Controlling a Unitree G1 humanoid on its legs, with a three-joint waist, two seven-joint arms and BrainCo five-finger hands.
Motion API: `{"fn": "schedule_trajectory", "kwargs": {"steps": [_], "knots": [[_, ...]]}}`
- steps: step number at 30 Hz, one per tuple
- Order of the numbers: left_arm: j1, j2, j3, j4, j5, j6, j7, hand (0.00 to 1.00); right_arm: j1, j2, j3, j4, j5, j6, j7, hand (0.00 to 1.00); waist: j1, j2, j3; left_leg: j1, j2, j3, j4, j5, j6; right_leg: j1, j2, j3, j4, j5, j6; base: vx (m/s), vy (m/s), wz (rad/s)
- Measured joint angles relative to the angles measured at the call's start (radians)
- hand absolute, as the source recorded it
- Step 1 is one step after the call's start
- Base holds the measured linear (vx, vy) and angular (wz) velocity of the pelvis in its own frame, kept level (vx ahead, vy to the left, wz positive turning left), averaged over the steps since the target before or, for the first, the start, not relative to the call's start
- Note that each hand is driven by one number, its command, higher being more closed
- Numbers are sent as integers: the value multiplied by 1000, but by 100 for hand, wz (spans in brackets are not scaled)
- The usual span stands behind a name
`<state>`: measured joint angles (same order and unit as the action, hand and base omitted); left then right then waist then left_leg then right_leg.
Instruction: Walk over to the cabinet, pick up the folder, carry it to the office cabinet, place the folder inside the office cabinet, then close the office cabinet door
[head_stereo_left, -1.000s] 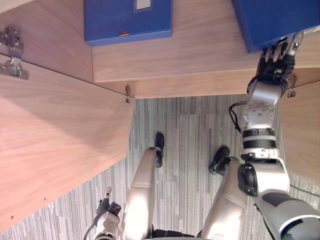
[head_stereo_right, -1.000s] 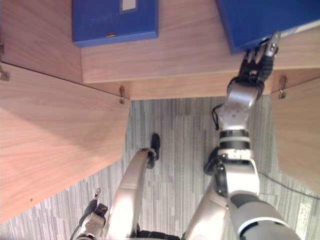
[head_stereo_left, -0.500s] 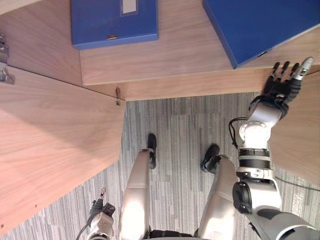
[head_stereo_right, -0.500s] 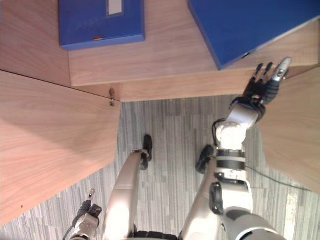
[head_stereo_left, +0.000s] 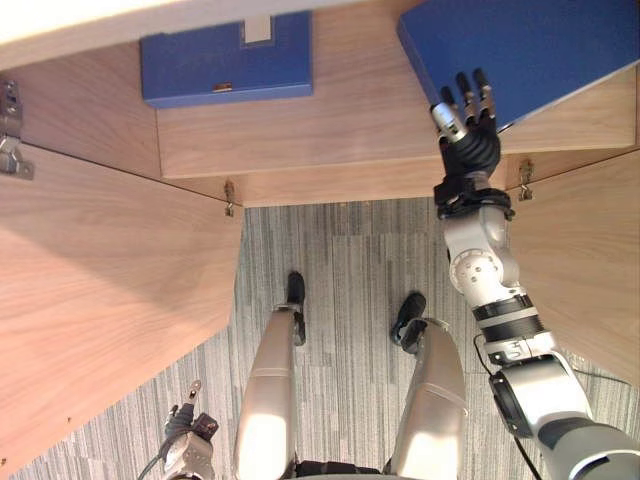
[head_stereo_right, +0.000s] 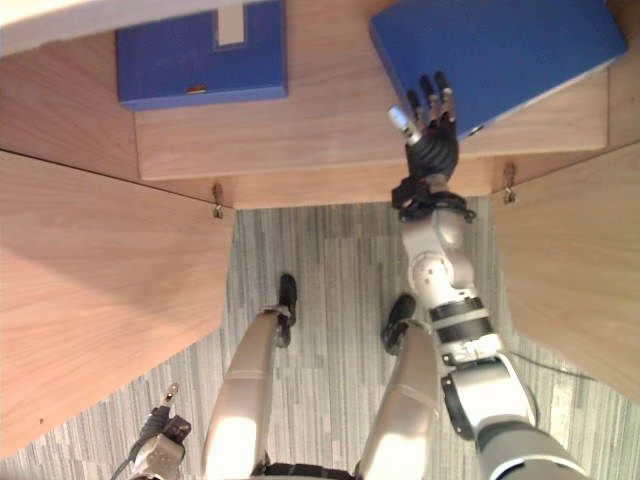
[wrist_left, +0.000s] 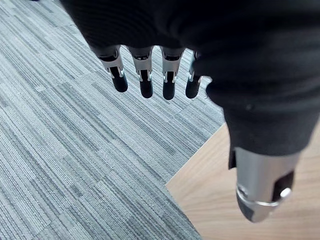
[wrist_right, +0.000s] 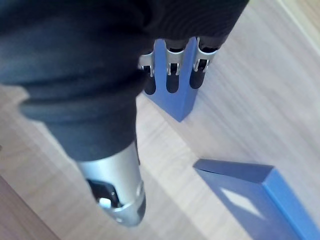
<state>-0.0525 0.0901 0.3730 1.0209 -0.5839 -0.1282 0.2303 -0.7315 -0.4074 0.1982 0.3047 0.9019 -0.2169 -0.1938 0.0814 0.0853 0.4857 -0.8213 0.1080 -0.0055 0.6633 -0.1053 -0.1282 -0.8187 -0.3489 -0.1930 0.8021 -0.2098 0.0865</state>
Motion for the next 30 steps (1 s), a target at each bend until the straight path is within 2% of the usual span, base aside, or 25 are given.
{"fn": "schedule_trajectory", "kwargs": {"steps": [7,10,13,15,17,19,21,22,25,27,30], "knots": [[0,30,-34,49,31,-18,-17,0,-2,-67,70,63,-84,25,36,0,16,-3,-9,9,2,-3,-16,3,1,16,11,-4,-28,10,2,24,13,0],[1,41,-42,50,35,-20,-21,0,-15,-83,73,70,-174,40,27,0,22,-3,-10,9,2,-3,-16,5,2,17,11,-5,-30,13,2,0,0,0],[1,48,-56,51,41,-23,-21,0,-46,-97,63,70,-379,70,-20,0,23,-2,-12,9,2,-3,-18,7,1,17,13,-5,-33,15,1,0,0,0],[1,55,-56,49,68,-30,-21,0,-76,-97,53,70,-692,136,-80,0,25,0,-13,9,2,-3,-22,10,1,17,14,-5,-36,18,1,0,0,0],[0,56,-56,35,79,-35,-20,0,-90,-88,16,71,-824,171,-107,0,34,5,-16,8,2,-4,-26,13,1,16,13,-7,-39,20,1,0,0,0],[1,56,-56,4,81,-39,-19,0,-107,-87,-27,84,-908,199,-127,0,47,15,-23,4,-1,-7,-29,16,2,15,10,-12,-39,20,1,9,13,8],[2,55,-56,-26,80,-53,-19,0,-146,-87,-55,133,-933,218,-128,0,52,22,-27,3,-9,-7,-36,21,4,11,2,-13,-37,20,2,8,20,11],[3,50,-56,-52,75,-61,-19,0,-192,-97,-58,215,-926,224,-127,0,56,31,-32,1,-16,-7,-42,26,6,6,-5,-12,-37,20,2,2,17,8],[3,48,-56,-79,67,-68,-19,0,-241,-112,-56,322,-915,225,-120,0,60,39,-35,-7,-21,-7,-50,32,7,-6,-10,-12,-37,21,3,3,10,7],[3,40,-56,-101,63,-77,-19,0,-278,-155,-55,369,-859,197,-114,0,71,48,-40,-29,-24,-9,-53,38,7,-29,-12,-13,-35,23,2,5,8,7],[3,17,-64,-123,61,-77,-21,0,-379,-231,-38,466,-713,179,-73,0,78,60,-40,-55,-27,-9,-64,51,7,-59,-15,-13,-34,27,0,-2,4,7]]}}
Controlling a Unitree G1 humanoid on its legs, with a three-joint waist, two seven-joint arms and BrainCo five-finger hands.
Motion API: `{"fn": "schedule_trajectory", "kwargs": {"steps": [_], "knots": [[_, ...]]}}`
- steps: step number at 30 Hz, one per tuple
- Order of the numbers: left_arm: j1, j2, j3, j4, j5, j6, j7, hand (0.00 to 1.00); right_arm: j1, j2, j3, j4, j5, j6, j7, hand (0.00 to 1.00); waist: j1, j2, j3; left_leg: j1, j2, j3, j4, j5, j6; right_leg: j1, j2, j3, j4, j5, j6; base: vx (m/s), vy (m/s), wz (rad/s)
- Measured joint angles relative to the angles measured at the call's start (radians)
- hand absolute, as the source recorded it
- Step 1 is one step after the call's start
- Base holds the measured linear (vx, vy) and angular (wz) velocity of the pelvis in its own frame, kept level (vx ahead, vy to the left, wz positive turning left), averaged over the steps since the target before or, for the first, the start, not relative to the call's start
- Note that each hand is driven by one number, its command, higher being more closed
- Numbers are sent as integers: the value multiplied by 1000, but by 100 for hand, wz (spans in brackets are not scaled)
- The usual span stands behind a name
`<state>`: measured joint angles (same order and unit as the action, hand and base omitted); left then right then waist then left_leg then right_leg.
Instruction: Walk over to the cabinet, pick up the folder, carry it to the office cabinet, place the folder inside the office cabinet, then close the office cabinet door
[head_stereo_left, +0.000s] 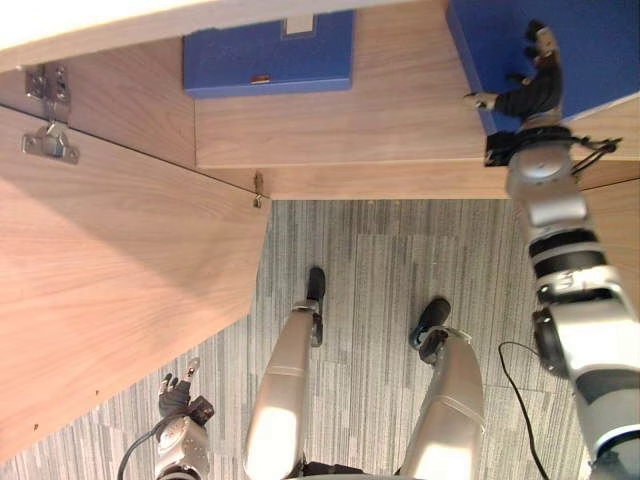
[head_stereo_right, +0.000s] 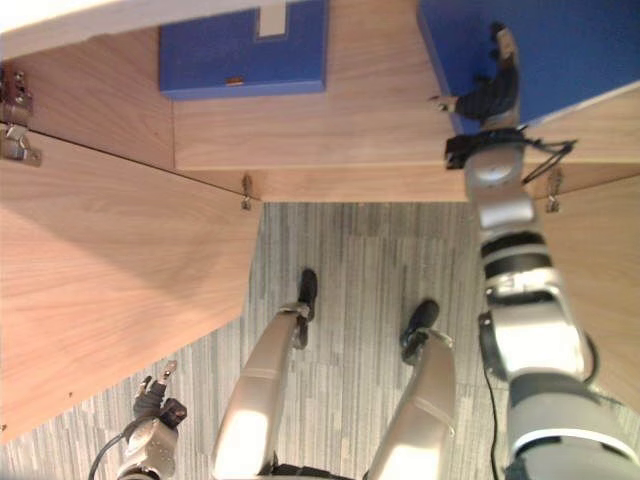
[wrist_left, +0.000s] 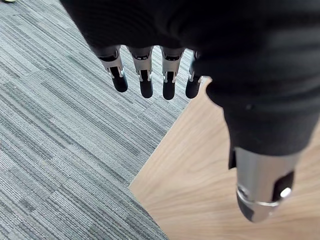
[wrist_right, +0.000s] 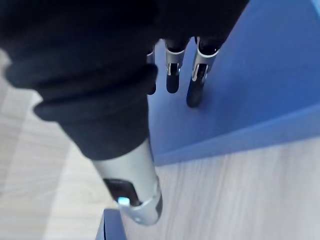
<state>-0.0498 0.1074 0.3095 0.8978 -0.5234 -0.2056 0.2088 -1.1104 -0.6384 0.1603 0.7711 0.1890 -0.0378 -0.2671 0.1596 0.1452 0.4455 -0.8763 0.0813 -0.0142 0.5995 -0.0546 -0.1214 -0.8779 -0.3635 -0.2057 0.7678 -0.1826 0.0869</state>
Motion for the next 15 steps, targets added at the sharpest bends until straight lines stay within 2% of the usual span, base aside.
{"fn": "schedule_trajectory", "kwargs": {"steps": [3,5,9,15], "knots": [[1,-21,-18,-2,-17,2,-8,0,-53,-70,65,52,134,-32,52,0,4,16,1,-23,0,-1,1,2,0,-24,0,0,5,0,-1,0,0,0],[2,-29,-22,-3,-24,3,-20,0,-78,-103,111,67,186,-43,86,0,3,19,0,-34,1,-1,2,2,0,-37,0,1,8,0,-1,0,0,0],[3,-35,-27,-3,-27,3,-35,0,-117,-147,185,111,223,-49,142,0,6,19,0,-37,3,-1,2,2,-1,-43,1,1,12,0,-1,0,0,0],[19,-37,-44,-3,-37,3,-43,0,-134,-166,236,129,224,-63,154,0,11,19,-1,-37,3,-2,-1,4,-2,-43,2,1,13,0,-1,0,0,0]]}}
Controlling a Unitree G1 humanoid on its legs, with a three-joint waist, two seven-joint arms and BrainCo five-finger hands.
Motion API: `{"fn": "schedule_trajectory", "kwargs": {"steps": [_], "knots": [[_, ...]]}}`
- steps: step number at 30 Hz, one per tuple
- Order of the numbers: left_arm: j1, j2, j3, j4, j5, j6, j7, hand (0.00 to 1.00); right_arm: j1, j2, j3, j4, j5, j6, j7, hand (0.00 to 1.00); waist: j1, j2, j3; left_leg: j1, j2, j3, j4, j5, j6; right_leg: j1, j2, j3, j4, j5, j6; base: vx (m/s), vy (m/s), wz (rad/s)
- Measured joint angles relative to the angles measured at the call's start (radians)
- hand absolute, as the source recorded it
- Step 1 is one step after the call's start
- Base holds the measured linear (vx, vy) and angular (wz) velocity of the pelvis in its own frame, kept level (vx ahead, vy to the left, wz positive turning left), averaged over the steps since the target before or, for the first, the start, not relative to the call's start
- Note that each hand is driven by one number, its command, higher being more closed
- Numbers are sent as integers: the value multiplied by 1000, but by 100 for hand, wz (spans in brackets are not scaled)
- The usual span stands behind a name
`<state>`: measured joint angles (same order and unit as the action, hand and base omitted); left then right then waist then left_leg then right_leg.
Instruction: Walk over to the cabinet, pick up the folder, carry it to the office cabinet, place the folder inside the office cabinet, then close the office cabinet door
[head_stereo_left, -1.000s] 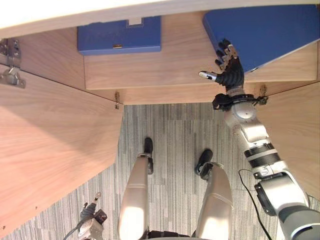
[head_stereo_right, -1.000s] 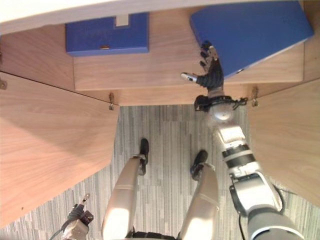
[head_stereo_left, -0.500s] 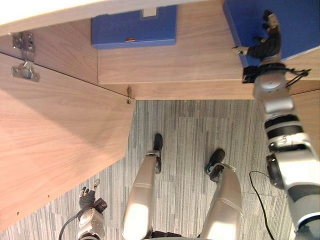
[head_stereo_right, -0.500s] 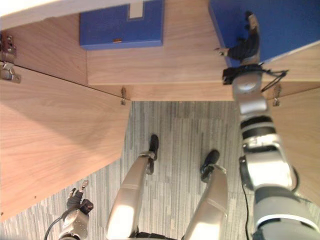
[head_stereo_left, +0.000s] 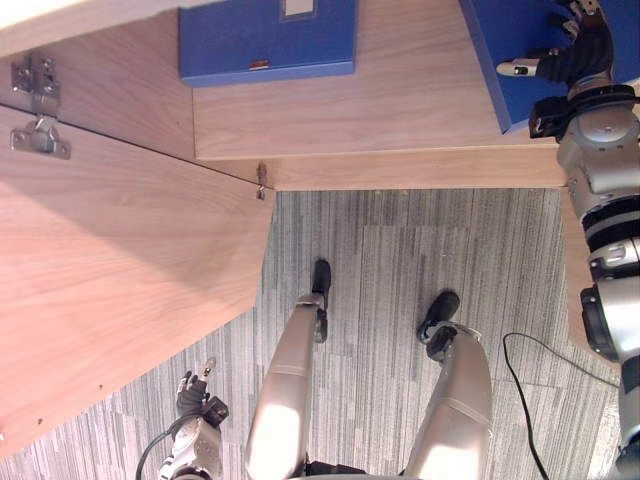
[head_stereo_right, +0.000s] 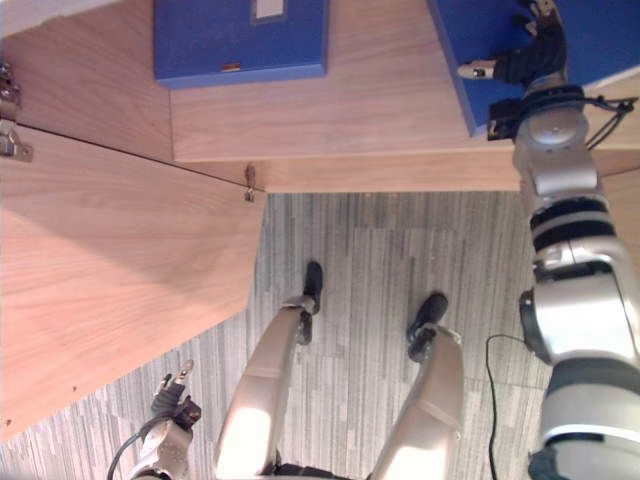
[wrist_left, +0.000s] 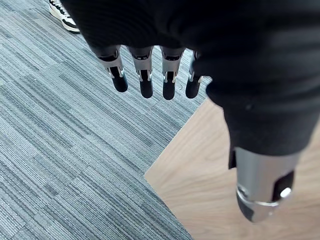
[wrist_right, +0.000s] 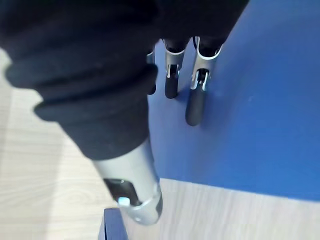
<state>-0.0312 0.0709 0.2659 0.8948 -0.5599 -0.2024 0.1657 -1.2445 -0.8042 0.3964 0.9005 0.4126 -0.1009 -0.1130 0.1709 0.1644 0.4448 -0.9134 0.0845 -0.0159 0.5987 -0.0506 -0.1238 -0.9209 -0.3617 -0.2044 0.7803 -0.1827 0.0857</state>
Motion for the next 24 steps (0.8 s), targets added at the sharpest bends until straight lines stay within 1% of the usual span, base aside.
{"fn": "schedule_trajectory", "kwargs": {"steps": [2,3,5,6,7,8,9,10,11,12,13,14,15,16,17,18,19,20,21,22,23,24], "knots": [[4,0,0,0,-1,0,0,0,-9,-4,10,-2,32,-3,1,0,8,1,-1,0,-1,0,-8,5,-2,-4,0,0,0,0,0,-2,-4,2],[5,0,0,0,-6,0,0,0,-23,-8,34,-4,68,-9,0,0,10,3,-2,0,-3,-1,-20,12,-4,-7,-1,0,-3,1,-1,-1,-21,7],[5,0,0,-2,-12,-1,0,0,-38,-4,37,-18,118,-11,-15,0,18,6,-4,1,-3,0,-37,22,-5,-13,0,-1,-4,1,-2,3,-27,6],[5,0,0,-3,-26,-1,2,0,-38,5,29,-56,123,-10,-54,0,24,7,-4,0,-3,0,-42,28,-7,-19,0,-1,-4,2,-3,0,0,0],[5,0,0,-4,-28,-1,3,0,-36,11,21,-87,121,-8,-75,0,26,8,-4,-1,-3,0,-45,31,-8,-22,0,-1,-4,2,-4,13,-26,4],[5,-2,0,-19,-29,-1,8,0,-24,24,-7,-182,81,-5,-145,0,28,13,-3,-3,-3,-1,-50,35,-10,-27,0,-2,-4,2,-4,13,-21,7],[5,-12,0,-44,-26,-5,24,0,7,41,-78,-324,-52,3,-225,0,32,25,-2,-10,-2,-6,-49,36,-10,-28,1,-7,-3,2,-5,13,-16,8],[4,-17,0,-53,-23,-12,34,0,26,50,-115,-398,-136,8,-278,0,32,29,-3,-12,-3,-7,-48,36,-10,-30,0,-9,-1,2,-5,18,-12,7],[4,-23,2,-83,-22,-24,51,0,65,78,-187,-536,-248,13,-349,0,35,30,-2,-14,-3,-7,-44,36,-10,-31,0,-9,6,2,-4,12,-5,6],[4,-26,3,-111,-13,-32,72,0,113,102,-239,-662,-413,44,-431,0,34,29,-2,-17,-3,-10,-34,34,-11,-31,-2,-9,13,1,-4,9,-3,5],[3,-26,3,-122,-2,-34,81,0,137,109,-259,-714,-480,54,-460,0,33,29,-2,-18,-4,-11,-31,33,-11,-30,-3,-9,15,1,-4,0,0,0],[3,-26,5,-138,16,-43,93,0,185,119,-283,-786,-585,73,-502,0,30,29,-2,-21,-3,-13,-18,27,-10,-28,-2,-9,12,1,-3,-23,14,-7],[4,-26,13,-151,32,-49,109,0,243,135,-310,-833,-706,103,-539,0,24,28,-2,-30,1,-16,5,15,-8,-26,3,-9,13,-3,-1,-32,18,-10],[4,-26,19,-152,46,-50,115,0,280,148,-326,-847,-756,113,-553,0,18,28,-1,-34,2,-19,16,11,-8,-25,4,-9,16,-4,1,-46,26,-9],[4,-26,32,-153,57,-51,121,0,359,173,-355,-868,-814,128,-572,0,2,27,0,-42,4,-22,35,3,-6,-23,6,-9,19,-6,4,-50,31,-10],[4,-26,39,-152,64,-52,124,0,447,195,-381,-875,-864,144,-585,0,-7,23,2,-48,8,-22,50,-7,-3,-23,9,-8,21,-9,9,-63,43,-11],[4,-26,43,-152,70,-52,125,0,494,206,-390,-875,-880,151,-588,0,-13,20,4,-49,9,-21,54,-9,-2,-23,10,-7,20,-8,9,-63,41,-12],[6,-25,50,-151,86,-52,125,0,583,231,-412,-873,-912,160,-589,0,-23,12,9,-49,9,-19,55,-9,-2,-23,11,-5,18,-6,11,-51,32,-6],[8,-25,55,-151,90,-52,125,0,623,240,-417,-868,-920,162,-590,0,-28,8,12,-48,9,-18,55,-9,-1,-23,12,-4,17,-5,12,-40,23,-6],[12,-24,64,-148,98,-52,125,0,689,252,-416,-846,-949,164,-589,0,-42,0,18,-48,11,-16,55,-8,-1,-23,15,-2,14,-2,11,-25,15,-12],[18,-21,68,-140,103,-52,125,0,728,270,-417,-818,-956,168,-588,0,-48,-11,24,-44,17,-10,54,-8,-1,-23,21,4,7,3,6,-21,13,-18],[21,-20,68,-133,106,-52,125,0,741,277,-417,-805,-958,169,-586,0,-50,-13,25,-44,23,-8,54,-9,-2,-23,29,6,-1,9,4,-13,18,-32]]}}
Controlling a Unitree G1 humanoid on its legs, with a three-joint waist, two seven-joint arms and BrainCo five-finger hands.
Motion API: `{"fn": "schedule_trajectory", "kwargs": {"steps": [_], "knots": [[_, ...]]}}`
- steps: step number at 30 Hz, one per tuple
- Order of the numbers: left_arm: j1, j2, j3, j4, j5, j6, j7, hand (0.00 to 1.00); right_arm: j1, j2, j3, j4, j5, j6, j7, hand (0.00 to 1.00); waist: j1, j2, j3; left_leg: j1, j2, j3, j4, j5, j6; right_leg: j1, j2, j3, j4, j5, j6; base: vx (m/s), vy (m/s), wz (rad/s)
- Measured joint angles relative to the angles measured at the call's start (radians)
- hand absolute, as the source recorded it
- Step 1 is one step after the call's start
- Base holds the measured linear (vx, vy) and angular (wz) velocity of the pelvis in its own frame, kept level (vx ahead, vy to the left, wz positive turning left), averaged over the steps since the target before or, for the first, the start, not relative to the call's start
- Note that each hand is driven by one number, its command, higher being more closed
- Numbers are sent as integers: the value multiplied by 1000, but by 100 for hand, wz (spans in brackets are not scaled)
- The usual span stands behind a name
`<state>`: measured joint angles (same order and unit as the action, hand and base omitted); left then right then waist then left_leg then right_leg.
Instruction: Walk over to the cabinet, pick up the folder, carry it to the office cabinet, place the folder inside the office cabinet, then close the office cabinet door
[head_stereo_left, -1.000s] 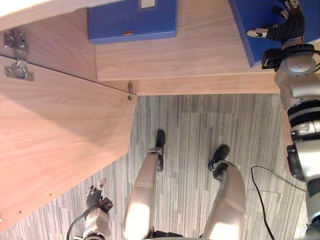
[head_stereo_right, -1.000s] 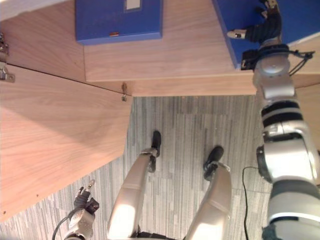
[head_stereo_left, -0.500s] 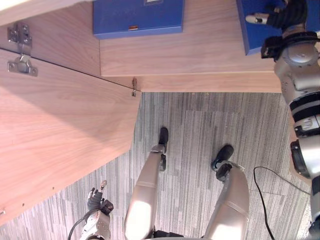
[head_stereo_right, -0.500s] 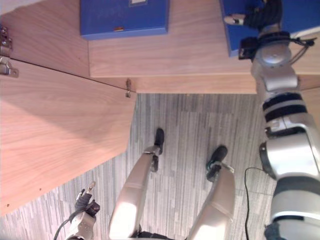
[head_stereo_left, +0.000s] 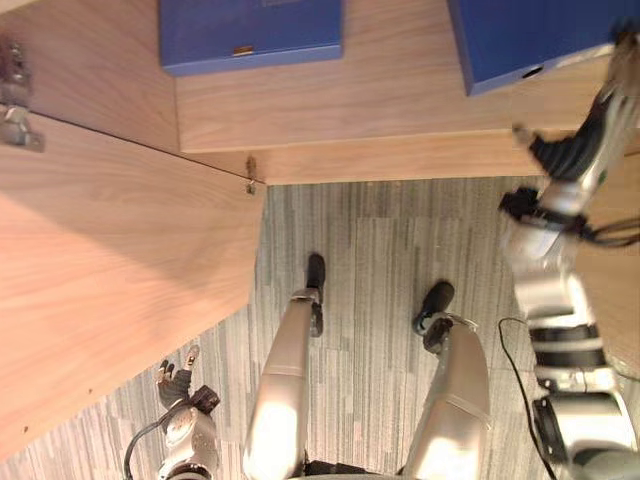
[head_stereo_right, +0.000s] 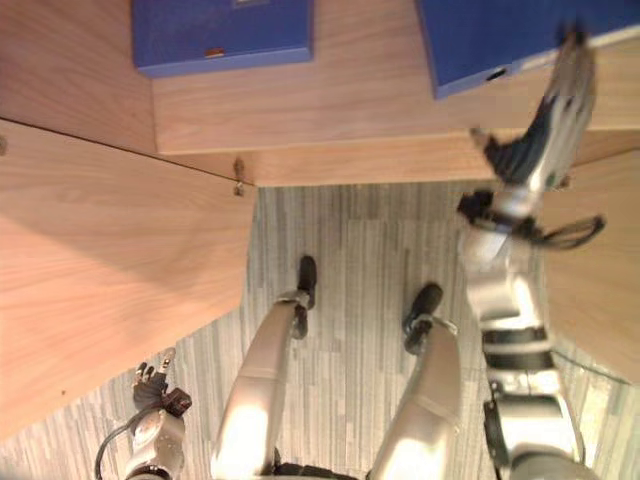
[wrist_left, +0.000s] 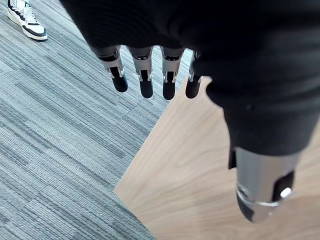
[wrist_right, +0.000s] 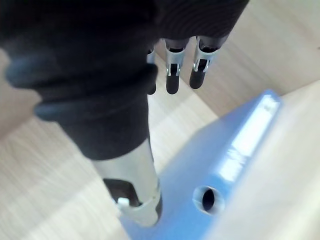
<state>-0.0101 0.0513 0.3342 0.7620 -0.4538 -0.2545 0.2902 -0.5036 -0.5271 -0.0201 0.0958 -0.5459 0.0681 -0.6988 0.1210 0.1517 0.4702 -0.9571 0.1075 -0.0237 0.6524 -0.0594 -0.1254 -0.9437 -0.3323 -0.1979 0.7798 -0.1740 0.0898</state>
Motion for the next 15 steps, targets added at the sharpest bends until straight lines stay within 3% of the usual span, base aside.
{"fn": "schedule_trajectory", "kwargs": {"steps": [8,13,15], "knots": [[18,81,-59,116,13,-9,-4,0,-39,30,85,178,-29,-26,76,0,-17,-12,4,42,30,17,-20,-4,-8,28,42,15,-43,30,-20,-6,10,-17],[18,94,-99,136,-27,-14,-11,0,-110,29,173,311,-35,-30,144,0,3,-12,4,53,37,17,-39,2,-10,38,52,12,-60,35,-23,2,7,-2],[20,94,-100,140,-30,-16,-13,0,-142,26,167,355,-23,-33,126,0,7,-12,4,53,37,16,-43,2,-9,39,51,9,-64,35,-23,28,17,4]]}}
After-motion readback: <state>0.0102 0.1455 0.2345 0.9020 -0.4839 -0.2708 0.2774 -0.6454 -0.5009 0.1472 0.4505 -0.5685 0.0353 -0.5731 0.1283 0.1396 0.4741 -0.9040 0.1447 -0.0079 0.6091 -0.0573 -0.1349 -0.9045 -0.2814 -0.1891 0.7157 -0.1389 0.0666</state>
